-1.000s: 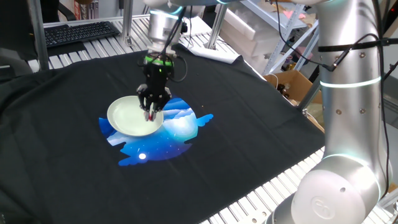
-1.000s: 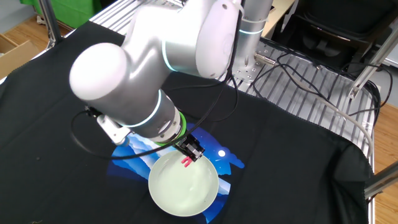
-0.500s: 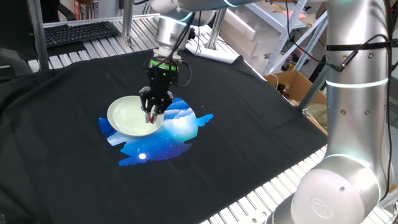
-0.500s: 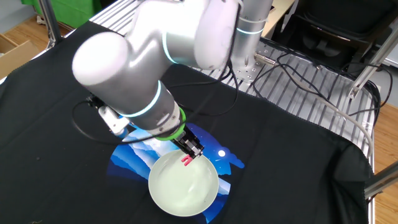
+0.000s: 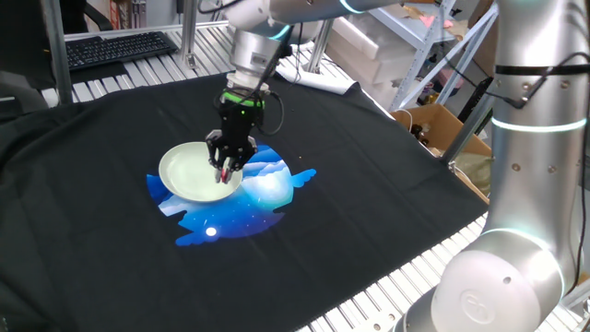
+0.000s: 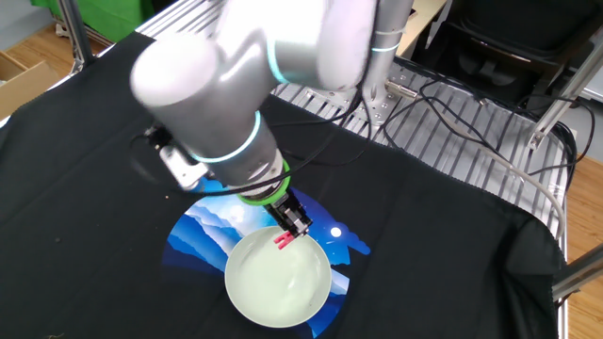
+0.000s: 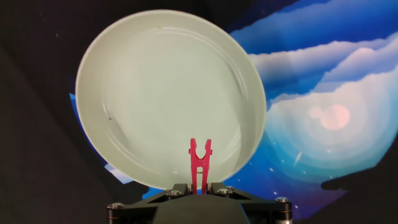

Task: Use a clamp

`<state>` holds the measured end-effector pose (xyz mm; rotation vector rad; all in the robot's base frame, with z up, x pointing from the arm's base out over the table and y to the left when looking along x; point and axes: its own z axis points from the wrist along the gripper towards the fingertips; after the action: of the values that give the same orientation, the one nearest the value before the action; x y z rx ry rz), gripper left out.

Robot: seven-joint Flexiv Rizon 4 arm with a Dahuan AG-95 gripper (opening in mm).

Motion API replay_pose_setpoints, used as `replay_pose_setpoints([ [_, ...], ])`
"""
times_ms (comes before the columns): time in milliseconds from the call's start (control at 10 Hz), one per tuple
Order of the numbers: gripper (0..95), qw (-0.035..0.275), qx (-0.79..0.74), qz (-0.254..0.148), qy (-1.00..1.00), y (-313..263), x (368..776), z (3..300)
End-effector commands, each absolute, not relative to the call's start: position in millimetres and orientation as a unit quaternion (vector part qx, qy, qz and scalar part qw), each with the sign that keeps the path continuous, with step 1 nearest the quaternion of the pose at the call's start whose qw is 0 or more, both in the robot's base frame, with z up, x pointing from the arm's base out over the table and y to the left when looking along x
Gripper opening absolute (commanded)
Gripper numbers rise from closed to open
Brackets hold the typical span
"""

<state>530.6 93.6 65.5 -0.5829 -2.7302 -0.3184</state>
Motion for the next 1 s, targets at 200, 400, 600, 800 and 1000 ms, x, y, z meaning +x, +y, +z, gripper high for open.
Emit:
replay_pose_setpoints([
  [200, 0.0, 0.176, -0.218, -0.104, -0.954, 94.0, 534.5, 64.8],
  [400, 0.0, 0.176, -0.223, -0.091, -0.955, 94.0, 534.5, 64.8],
  [600, 0.0, 0.192, -0.229, -0.098, -0.949, 94.0, 534.5, 64.8],
  [800, 0.0, 0.195, -0.240, -0.104, -0.945, 94.0, 534.5, 64.8],
  [1000, 0.0, 0.200, -0.250, -0.111, -0.941, 94.0, 534.5, 64.8],
])
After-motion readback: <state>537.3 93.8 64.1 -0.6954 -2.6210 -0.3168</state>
